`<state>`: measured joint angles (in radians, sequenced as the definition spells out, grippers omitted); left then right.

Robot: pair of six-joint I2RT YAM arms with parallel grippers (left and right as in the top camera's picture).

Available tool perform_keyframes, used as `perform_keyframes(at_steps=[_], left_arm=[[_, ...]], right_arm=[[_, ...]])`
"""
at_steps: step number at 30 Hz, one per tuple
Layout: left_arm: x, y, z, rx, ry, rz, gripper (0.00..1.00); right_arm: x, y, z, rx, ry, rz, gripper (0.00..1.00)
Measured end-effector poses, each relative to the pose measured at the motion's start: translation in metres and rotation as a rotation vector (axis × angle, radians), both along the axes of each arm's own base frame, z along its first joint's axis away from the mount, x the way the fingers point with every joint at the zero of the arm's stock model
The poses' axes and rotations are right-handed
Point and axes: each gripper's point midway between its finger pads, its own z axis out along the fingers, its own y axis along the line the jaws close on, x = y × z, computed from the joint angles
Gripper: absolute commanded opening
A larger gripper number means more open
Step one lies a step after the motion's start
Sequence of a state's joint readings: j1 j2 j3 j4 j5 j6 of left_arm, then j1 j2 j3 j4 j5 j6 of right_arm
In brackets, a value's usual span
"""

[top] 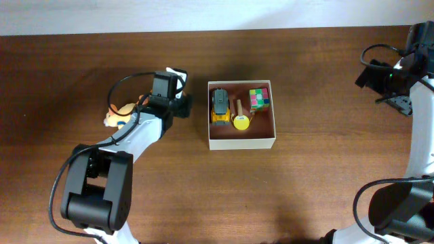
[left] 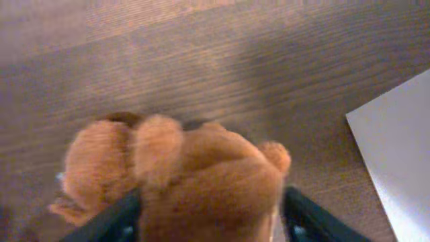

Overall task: Pack container
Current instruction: 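Move the left gripper over the brown plush bear and lower, then close the left gripper on the bear and lift it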

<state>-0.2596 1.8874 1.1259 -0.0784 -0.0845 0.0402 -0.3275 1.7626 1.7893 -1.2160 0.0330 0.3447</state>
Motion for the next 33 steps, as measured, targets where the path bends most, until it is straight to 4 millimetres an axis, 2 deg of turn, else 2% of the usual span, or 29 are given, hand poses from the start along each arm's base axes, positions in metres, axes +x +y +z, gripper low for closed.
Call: perform_keyframes(at_steps=[1, 5, 6, 8, 16, 20, 22, 27, 29, 31, 33], left_arm=[[0.001, 0.000, 0.001, 0.001, -0.004, 0.002, 0.41], [0.003, 0.000, 0.003, -0.003, -0.014, 0.003, 0.19], [0.003, -0.001, 0.003, -0.001, -0.016, -0.001, 0.10], [0.004, -0.001, 0.004, -0.005, -0.018, 0.003, 0.02], [0.001, 0.001, 0.007, 0.008, -0.005, 0.006, 0.02], [-0.007, 0.006, 0.025, 0.019, -0.006, 0.015, 0.02], [-0.010, 0.006, 0.048, 0.010, -0.038, 0.015, 0.02], [-0.027, 0.001, 0.141, -0.049, -0.194, 0.012, 0.02], [-0.044, -0.007, 0.180, -0.097, -0.252, 0.008, 0.02], [-0.065, -0.018, 0.207, -0.150, -0.284, -0.009, 0.02], [-0.084, -0.034, 0.224, -0.200, -0.295, -0.038, 0.02]], right_arm=[[0.000, 0.000, 0.000, 0.000, 0.000, 0.001, 0.98], [0.000, 0.000, 0.000, 0.000, 0.000, 0.001, 0.99], [0.000, 0.000, 0.000, 0.000, 0.000, 0.000, 0.99], [0.000, 0.000, 0.000, 0.000, 0.000, 0.000, 0.99], [0.000, 0.000, 0.000, 0.000, 0.000, 0.000, 0.99], [0.000, 0.000, 0.000, 0.000, 0.000, 0.000, 0.99], [0.000, 0.000, 0.000, 0.000, 0.000, 0.000, 0.99], [0.000, 0.000, 0.000, 0.000, 0.000, 0.000, 0.99], [0.000, 0.000, 0.000, 0.000, 0.000, 0.000, 0.99], [0.000, 0.000, 0.000, 0.000, 0.000, 0.000, 0.99], [0.000, 0.000, 0.000, 0.000, 0.000, 0.000, 0.99]])
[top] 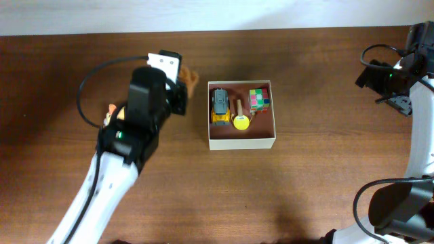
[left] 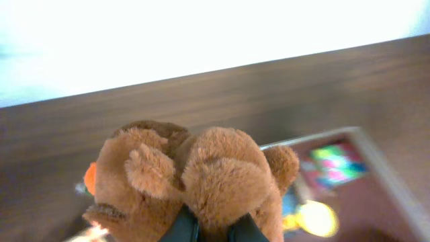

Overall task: Pack container
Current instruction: 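Close the left gripper on the bear and lift it, then carry the bear right with the left gripper into the box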

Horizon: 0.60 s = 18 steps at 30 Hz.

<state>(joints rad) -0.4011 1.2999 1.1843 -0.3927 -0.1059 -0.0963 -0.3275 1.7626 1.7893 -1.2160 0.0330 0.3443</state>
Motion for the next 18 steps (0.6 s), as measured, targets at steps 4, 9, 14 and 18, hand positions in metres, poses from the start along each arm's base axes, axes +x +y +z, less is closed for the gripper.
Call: perform_keyframes(at_steps=[4, 9, 14, 18], left_arm=[[-0.031, -0.044, 0.003, -0.063, 0.037, -0.093, 0.02], [-0.048, -0.089, -0.025, -0.099, 0.137, -0.129, 0.02], [-0.039, -0.130, -0.063, -0.117, 0.190, -0.133, 0.02], [-0.027, -0.158, -0.095, -0.134, 0.212, -0.142, 0.02]], right_arm=[[0.000, 0.000, 0.000, 0.000, 0.000, 0.000, 0.99], [0.000, 0.000, 0.000, 0.000, 0.000, 0.000, 0.99], [0.000, 0.000, 0.000, 0.000, 0.000, 0.000, 0.98], [0.000, 0.000, 0.000, 0.000, 0.000, 0.000, 0.99]])
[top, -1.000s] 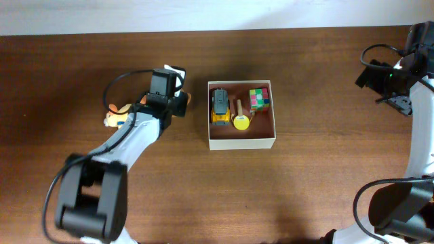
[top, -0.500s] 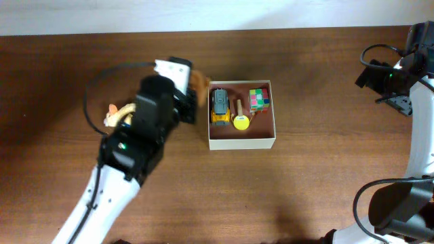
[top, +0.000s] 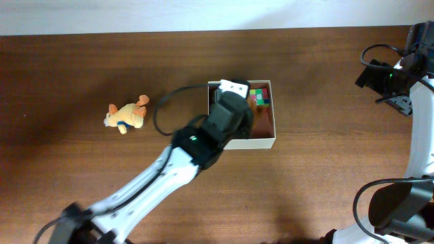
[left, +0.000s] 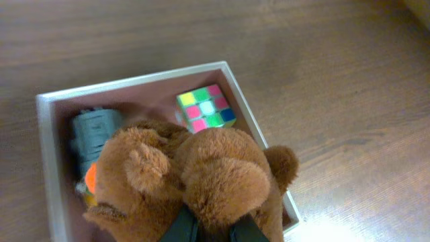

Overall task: Pack container
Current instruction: 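Carry the bear right with the left gripper into the box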

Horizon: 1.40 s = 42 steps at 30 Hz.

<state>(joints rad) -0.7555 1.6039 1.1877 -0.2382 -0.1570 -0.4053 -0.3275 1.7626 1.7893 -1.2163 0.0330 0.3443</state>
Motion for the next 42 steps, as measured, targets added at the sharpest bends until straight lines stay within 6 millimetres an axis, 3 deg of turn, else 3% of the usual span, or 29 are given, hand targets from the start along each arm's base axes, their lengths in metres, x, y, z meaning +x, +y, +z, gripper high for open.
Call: perform_keyframes(at_steps=[4, 10, 15, 16, 22, 30, 34, 40, 42], left_arm=[[0.005, -0.015, -0.026, -0.015, 0.040, 0.001, 0.02], [0.004, -0.021, -0.061, -0.010, 0.121, 0.019, 0.02], [0.003, -0.025, -0.067, -0.025, 0.143, 0.016, 0.03], [0.002, -0.026, -0.067, -0.028, 0.143, 0.014, 0.07], [-0.003, -0.037, -0.063, -0.048, 0.132, -0.005, 0.58], [-0.002, -0.041, -0.059, -0.071, 0.123, -0.007, 0.80], [-0.002, -0.043, -0.057, -0.080, 0.121, -0.011, 0.79], [-0.006, -0.041, -0.058, -0.044, 0.147, -0.026, 0.49], [-0.006, -0.038, -0.057, -0.017, 0.149, -0.031, 0.44]], right_arm=[[0.000, 0.000, 0.000, 0.000, 0.000, 0.000, 0.99], [0.000, 0.000, 0.000, 0.000, 0.000, 0.000, 0.99], [0.000, 0.000, 0.000, 0.000, 0.000, -0.001, 0.99], [0.000, 0.000, 0.000, 0.000, 0.000, 0.000, 0.98], [0.000, 0.000, 0.000, 0.000, 0.000, 0.000, 0.99], [0.000, 0.000, 0.000, 0.000, 0.000, 0.000, 0.99], [0.000, 0.000, 0.000, 0.000, 0.000, 0.000, 0.99], [0.000, 0.000, 0.000, 0.000, 0.000, 0.000, 0.99], [0.000, 0.000, 0.000, 0.000, 0.000, 0.000, 0.99]])
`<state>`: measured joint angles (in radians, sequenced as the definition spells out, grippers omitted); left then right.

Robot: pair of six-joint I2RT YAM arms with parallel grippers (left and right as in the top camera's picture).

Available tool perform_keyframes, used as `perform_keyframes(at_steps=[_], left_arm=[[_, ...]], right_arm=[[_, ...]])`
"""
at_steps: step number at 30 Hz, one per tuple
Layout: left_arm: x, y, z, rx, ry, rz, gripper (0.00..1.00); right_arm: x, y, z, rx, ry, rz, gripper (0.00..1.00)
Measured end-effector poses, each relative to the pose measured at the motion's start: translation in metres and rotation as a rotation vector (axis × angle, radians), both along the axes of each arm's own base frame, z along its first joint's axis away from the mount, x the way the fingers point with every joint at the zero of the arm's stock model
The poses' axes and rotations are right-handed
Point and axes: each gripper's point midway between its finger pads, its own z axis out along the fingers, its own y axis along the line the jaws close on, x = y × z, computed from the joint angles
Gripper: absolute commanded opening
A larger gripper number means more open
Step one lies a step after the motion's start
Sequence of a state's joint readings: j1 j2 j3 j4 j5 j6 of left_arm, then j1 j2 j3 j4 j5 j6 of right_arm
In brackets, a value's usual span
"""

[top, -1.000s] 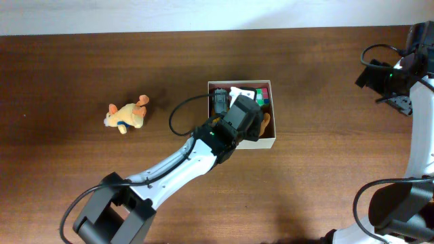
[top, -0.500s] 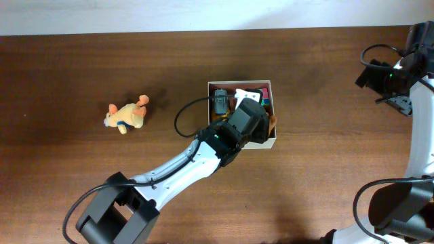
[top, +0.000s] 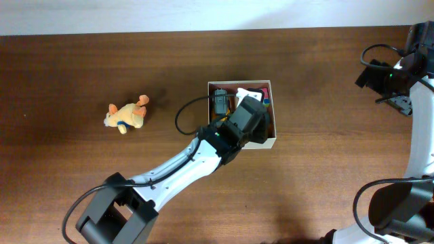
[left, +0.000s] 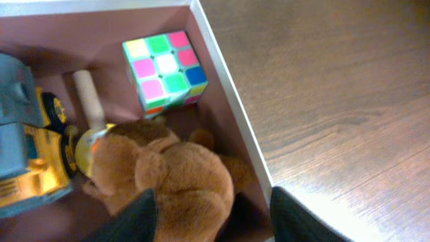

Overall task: Pack container
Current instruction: 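Carry the bear right with the left gripper into the box, then release the bear in the box and pull the left gripper back, then lower the left gripper and grasp the yellow plush bunny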

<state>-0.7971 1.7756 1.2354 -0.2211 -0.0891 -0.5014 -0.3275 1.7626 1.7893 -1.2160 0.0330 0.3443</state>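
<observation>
A brown teddy bear [left: 168, 181] lies inside the white box [left: 228, 114], at its front right. My left gripper [left: 215, 225] hangs over it, open; its fingers [left: 134, 218] stand on either side of the bear, with a dark gap on the right. Also in the box are a colour cube [left: 164, 70], a yellow and grey toy truck [left: 27, 154] and a wooden stick with a yellow disc [left: 86, 101]. From overhead, the left arm [top: 244, 122] covers most of the box [top: 210, 135]. The right gripper [top: 371, 74] is at the far right, its jaws too small to read.
An orange plush animal [top: 127, 115] lies on the brown table [top: 305, 190], well left of the box. The right arm's cable and links [top: 407, 68] stand at the table's right edge.
My left gripper was shut on the bear above the box. Now it is lower, its fingers are apart, and the bear rests on the box floor.
The left gripper's fingers stood around the bear on the table left of the box. Then it was shut on the bear, lifted near the box's left side, then over the box. Now the bear lies in the box, let go.
</observation>
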Motion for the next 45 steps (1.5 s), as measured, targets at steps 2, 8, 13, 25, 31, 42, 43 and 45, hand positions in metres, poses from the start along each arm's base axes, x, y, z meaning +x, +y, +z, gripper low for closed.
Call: perform_keyframes(at_steps=[2, 8, 13, 25, 31, 42, 43, 45], left_arm=[[-0.001, 0.009, 0.001, 0.043, 0.011, 0.005, 0.51], [-0.001, 0.086, 0.050, 0.148, -0.002, 0.130, 0.97], [-0.006, 0.171, 0.108, 0.189, -0.064, 0.312, 1.00], [0.045, 0.327, 0.073, 0.343, 0.030, 0.720, 1.00], [0.061, 0.358, -0.005, 0.422, 0.207, 0.765, 1.00], [0.056, 0.361, -0.068, 0.452, 0.363, 0.735, 0.67], [0.057, 0.360, -0.068, 0.447, 0.364, 0.732, 0.57], [0.057, 0.358, -0.069, 0.441, 0.367, 0.722, 0.35]], right_arm=[[0.000, 0.000, 0.000, 0.000, 0.000, 0.000, 0.99], [0.000, 0.000, 0.000, 0.000, 0.000, 0.000, 0.99], [0.000, 0.000, 0.000, 0.000, 0.000, 0.000, 0.99], [0.000, 0.000, 0.000, 0.000, 0.001, 0.000, 0.99], [0.000, 0.000, 0.000, 0.001, 0.001, -0.001, 0.99], [0.000, 0.000, 0.000, 0.000, 0.001, 0.000, 0.99], [0.000, 0.000, 0.000, 0.001, 0.001, -0.001, 0.99], [0.000, 0.000, 0.000, 0.000, 0.001, 0.000, 0.99]])
